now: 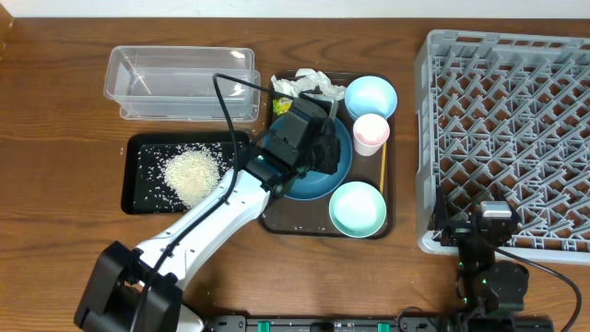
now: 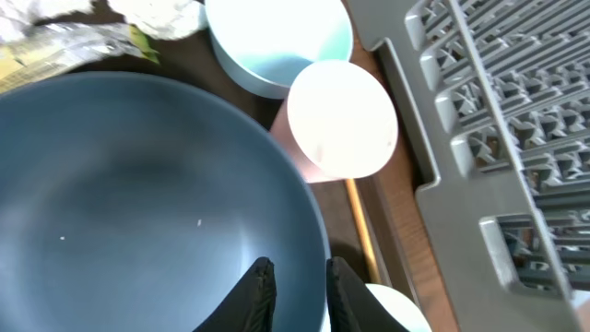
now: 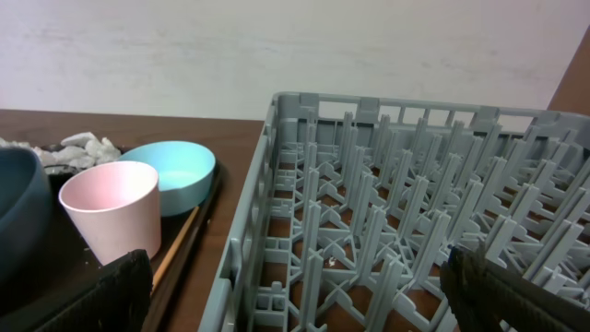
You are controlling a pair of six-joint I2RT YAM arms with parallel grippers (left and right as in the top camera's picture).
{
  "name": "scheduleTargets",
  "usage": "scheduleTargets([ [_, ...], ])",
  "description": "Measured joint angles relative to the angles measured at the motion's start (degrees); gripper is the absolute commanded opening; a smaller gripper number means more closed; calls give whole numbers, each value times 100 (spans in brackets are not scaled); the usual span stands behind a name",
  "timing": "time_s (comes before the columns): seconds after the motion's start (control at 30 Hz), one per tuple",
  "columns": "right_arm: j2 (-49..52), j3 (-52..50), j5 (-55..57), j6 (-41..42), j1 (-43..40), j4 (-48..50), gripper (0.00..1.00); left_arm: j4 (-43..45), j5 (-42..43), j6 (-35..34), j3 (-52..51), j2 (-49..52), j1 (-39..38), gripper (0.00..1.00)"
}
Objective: Sort waste into correct bins and load items into the dishwasher rack
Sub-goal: 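Carry the emptied blue bowl back onto the brown tray with left gripper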
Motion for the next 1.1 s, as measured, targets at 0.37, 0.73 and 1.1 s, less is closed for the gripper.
scheduleTargets([
  [0.37, 0, 0, 0, 0, 0, 0, 99, -214, 151, -118, 0, -164, -11, 41],
  [0.73, 0, 0, -2, 0, 0, 0, 99, -807, -118, -131, 0, -1506, 114, 64],
  [1.1, 0, 0, 0, 0, 0, 0, 99, -1620, -376, -140, 0, -2229, 249, 82],
])
